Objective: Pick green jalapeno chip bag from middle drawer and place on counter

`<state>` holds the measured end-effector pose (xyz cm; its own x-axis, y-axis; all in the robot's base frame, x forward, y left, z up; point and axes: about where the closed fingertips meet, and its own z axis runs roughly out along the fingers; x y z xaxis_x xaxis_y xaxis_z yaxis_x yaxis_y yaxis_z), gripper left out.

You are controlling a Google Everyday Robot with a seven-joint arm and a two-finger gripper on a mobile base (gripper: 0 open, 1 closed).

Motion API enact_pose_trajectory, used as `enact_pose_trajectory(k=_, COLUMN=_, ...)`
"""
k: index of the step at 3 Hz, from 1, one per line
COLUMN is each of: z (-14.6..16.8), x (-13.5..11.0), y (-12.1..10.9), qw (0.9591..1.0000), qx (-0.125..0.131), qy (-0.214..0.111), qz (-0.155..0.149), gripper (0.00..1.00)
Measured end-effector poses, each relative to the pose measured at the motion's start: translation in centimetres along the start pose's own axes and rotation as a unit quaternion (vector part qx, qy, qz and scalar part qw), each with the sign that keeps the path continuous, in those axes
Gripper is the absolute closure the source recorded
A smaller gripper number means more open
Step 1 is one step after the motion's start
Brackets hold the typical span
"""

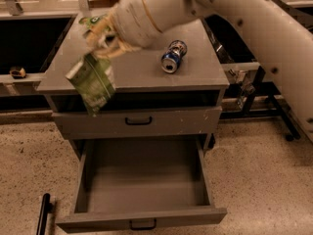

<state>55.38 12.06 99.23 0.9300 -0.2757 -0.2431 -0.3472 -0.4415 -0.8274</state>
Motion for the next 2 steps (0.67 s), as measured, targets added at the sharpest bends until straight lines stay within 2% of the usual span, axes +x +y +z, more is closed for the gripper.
enact_pose_trajectory(k=1, z=-1.3, x=0.9, y=-6.4, qw=0.9951, qx=0.006, qy=0.091, qz=-0.038, gripper=1.00)
enact_pose_trajectory(k=2, z=-0.9, x=2.0, y=-7.4, qw=0.9897, qx=0.002, qy=0.129, qz=-0.062, gripper=1.00)
